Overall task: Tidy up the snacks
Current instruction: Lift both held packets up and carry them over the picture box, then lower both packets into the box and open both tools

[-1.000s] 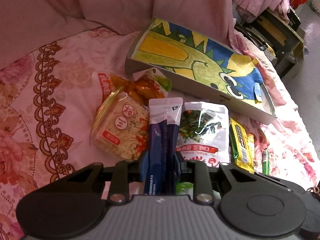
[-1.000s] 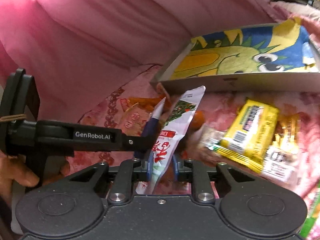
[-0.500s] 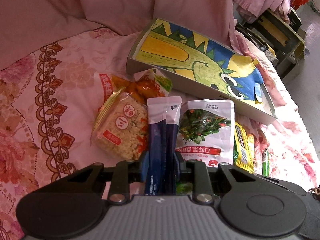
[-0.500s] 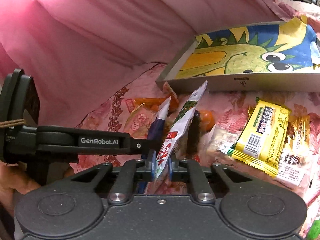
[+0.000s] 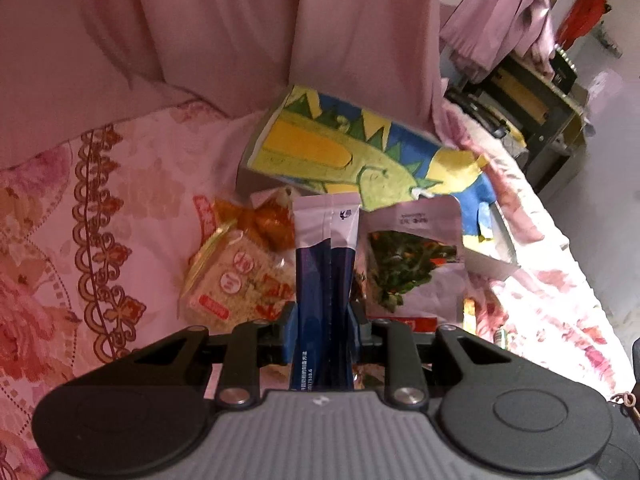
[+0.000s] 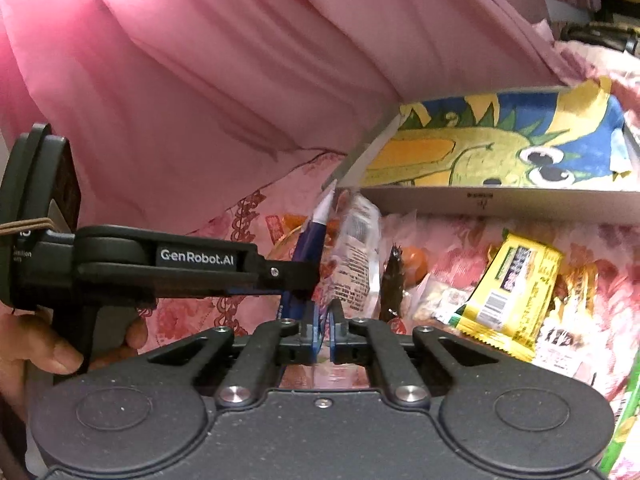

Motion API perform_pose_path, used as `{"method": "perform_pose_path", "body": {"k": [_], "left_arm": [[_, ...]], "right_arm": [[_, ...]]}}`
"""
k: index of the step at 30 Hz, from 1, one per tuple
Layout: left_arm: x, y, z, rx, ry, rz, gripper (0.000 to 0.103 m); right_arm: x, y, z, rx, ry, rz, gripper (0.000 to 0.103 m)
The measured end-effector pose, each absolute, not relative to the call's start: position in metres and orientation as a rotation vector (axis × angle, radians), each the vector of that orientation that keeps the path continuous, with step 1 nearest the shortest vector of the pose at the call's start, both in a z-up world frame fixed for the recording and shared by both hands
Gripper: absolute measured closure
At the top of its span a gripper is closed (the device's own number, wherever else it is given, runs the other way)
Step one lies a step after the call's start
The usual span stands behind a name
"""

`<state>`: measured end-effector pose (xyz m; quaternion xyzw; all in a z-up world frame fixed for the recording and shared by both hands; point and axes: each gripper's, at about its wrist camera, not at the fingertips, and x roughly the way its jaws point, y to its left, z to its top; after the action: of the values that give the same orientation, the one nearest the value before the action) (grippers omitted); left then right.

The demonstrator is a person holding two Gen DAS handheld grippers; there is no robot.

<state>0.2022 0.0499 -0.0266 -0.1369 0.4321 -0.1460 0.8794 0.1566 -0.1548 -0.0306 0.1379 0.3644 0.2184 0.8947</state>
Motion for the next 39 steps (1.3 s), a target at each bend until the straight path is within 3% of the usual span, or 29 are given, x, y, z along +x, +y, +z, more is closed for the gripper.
{"method": "perform_pose_path", "body": {"k": [11,22,29,39], "left_arm": [[0.206,0.045,-0.005,-0.300,0.809,-0.307,0.075],[0.279,-0.005,0.026,-0.263,0.722,-0.314,0.075],[0.342,-0.049,0.014,-0.268,0.761,-0.337,0.075],[0.382,-0.087,-0.021,-0.210,0.869,-0.330,0.075]], "right_arm": [[0.141,-0.166,-0.007,0.254,0.660,0.410,0.101],[0.186,-0.205,0.025,0.164,0.544,0.339,0.101],[0.241,-0.252,0.017,0.147,0.502,0.211,0.101],[0.283,-0.279,-0.016,0.123,0.593,0.131,0.101]]}}
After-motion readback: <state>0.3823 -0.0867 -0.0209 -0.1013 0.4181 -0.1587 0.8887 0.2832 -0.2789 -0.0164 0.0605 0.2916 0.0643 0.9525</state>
